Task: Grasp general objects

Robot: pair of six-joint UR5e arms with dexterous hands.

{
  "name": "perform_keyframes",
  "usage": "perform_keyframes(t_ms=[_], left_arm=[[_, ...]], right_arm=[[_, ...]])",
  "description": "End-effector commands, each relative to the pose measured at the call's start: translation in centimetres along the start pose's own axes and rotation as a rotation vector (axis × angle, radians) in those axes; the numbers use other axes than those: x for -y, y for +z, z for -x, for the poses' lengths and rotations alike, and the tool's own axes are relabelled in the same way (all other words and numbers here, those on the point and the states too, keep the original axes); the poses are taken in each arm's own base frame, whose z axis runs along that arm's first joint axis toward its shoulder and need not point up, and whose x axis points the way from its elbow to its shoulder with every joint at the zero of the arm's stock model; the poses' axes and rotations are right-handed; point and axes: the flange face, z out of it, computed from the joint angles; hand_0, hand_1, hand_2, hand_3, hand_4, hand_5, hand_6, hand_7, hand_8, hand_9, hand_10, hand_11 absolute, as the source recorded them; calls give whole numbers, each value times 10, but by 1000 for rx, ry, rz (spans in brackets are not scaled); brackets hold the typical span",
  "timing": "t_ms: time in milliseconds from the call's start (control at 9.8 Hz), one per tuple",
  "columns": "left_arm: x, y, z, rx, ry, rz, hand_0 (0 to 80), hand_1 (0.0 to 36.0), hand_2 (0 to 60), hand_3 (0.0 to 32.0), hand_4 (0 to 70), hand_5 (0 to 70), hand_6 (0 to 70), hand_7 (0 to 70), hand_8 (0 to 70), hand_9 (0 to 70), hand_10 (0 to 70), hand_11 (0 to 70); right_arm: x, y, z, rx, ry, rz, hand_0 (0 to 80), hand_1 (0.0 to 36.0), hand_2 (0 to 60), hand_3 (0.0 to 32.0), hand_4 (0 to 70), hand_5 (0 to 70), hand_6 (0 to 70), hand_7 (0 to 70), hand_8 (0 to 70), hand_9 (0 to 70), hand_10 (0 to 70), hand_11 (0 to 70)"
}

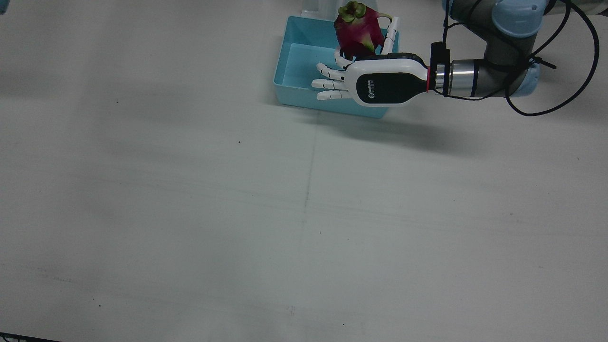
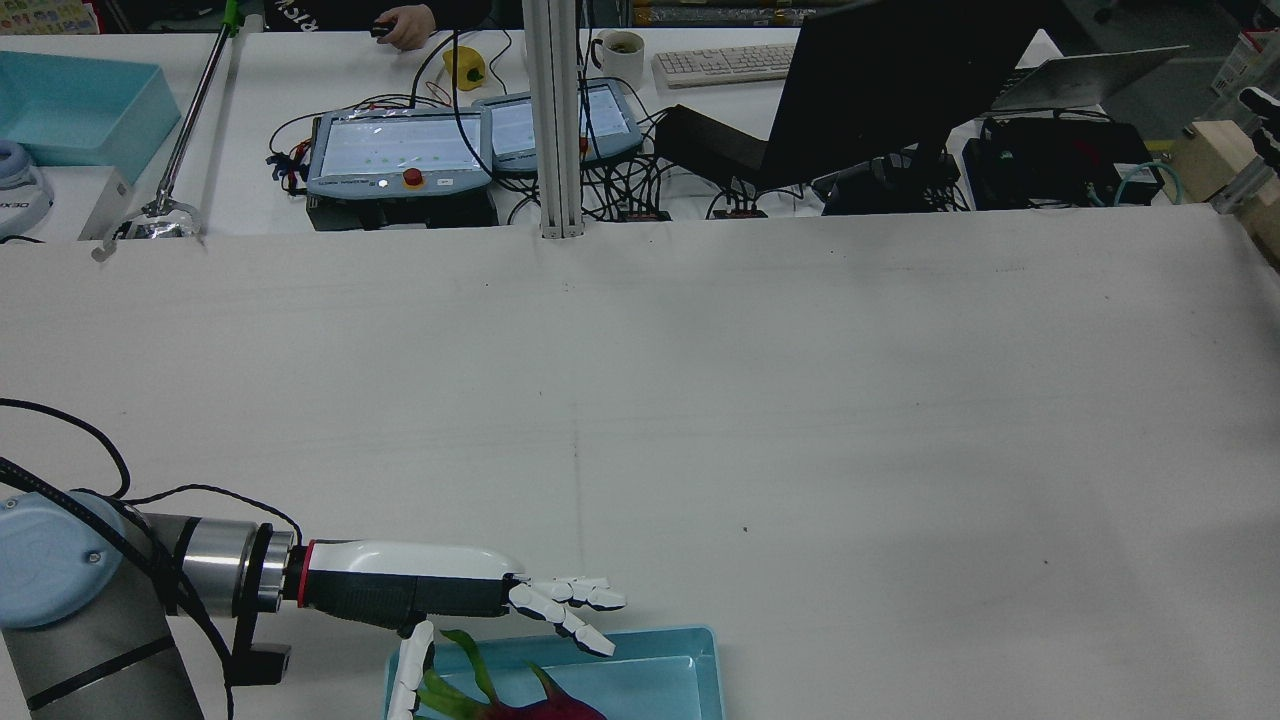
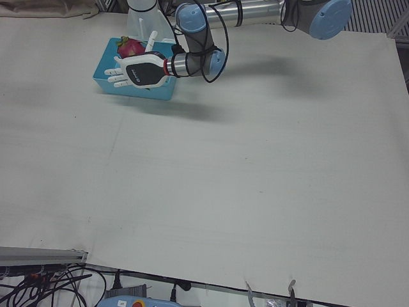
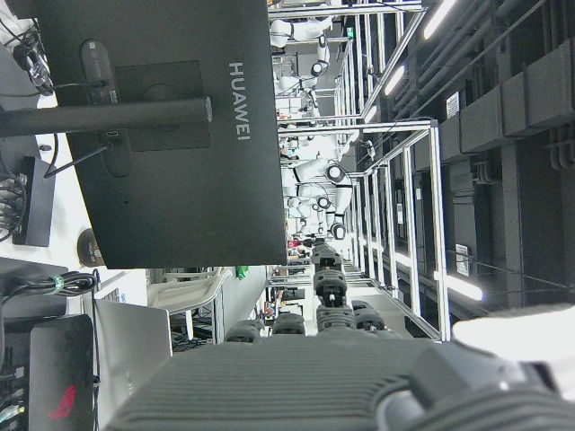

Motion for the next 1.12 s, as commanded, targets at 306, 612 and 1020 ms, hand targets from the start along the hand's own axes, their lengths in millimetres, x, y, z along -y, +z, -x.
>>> perform_keyframes(t_ms=[306,612,1020], left_arm=[[34,-48,-39,-39,45,-107,478,118,0,0,48,79,19,121,0,10,0,0],[101,-136,-78,-78,84,-307,496,133,0,0,138,59,44,156,0,17,0,0],[167,-222,-129,-150,140,-467,469,49,0,0,229,128,132,301,16,46,0,0]], right_arm=[[0,0,0,0,0,0,0,0,0,0,0,0,0,0,0,0,0,0],[1,-1,0,0,0,-1,0,0,0,0,0,0,0,0,0,0,0,0],[1,0,0,0,0,0,0,0,0,0,0,0,0,0,0,0,0,0]])
